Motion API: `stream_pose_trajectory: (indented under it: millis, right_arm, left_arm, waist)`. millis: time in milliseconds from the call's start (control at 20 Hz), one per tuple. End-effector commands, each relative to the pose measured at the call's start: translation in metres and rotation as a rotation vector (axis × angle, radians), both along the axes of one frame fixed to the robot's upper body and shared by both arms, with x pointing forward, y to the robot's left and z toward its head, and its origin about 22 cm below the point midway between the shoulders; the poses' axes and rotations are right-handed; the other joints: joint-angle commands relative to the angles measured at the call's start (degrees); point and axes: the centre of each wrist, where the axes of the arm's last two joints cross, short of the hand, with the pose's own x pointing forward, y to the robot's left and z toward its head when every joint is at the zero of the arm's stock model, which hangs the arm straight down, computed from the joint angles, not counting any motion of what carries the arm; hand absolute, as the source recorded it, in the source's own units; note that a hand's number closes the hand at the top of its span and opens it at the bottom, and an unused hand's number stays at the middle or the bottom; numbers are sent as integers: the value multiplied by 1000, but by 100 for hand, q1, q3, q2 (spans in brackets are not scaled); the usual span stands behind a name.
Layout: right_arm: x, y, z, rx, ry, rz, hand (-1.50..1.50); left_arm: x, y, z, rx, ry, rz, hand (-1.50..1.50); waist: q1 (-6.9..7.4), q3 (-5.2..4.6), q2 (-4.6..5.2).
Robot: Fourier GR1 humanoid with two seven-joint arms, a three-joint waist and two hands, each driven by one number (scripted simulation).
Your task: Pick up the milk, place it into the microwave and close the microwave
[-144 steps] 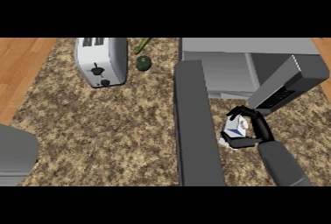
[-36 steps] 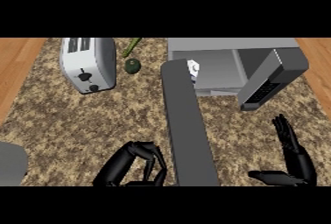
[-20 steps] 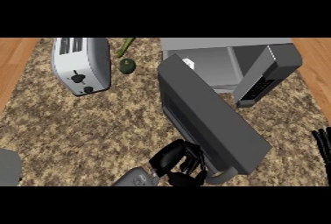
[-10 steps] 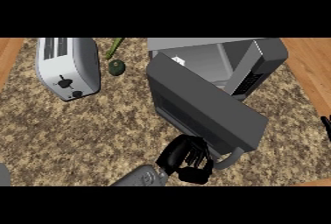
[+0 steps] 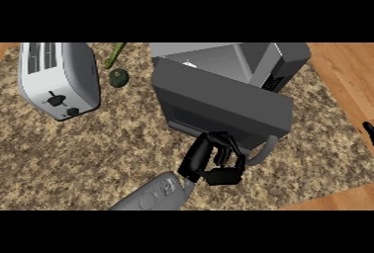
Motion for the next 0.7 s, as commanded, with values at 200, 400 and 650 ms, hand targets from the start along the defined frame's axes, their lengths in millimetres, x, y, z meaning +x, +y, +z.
stream_pose_trajectory:
  millis: [200,400,650]
  right_arm:
    - [13,0,27,-12,-30,87,-150]
    - [18,-3,39,-21,-29,124,-150]
    - [20,-5,51,-47,-31,137,-150]
  left_arm:
    - [30,-5,30,-137,-16,86,150]
    - [49,-4,40,-158,-5,134,150]
    - [70,-2,50,-172,8,186,150]
  waist:
    - [-323,0,112]
    - [-376,10,138]
    - [-488,19,174]
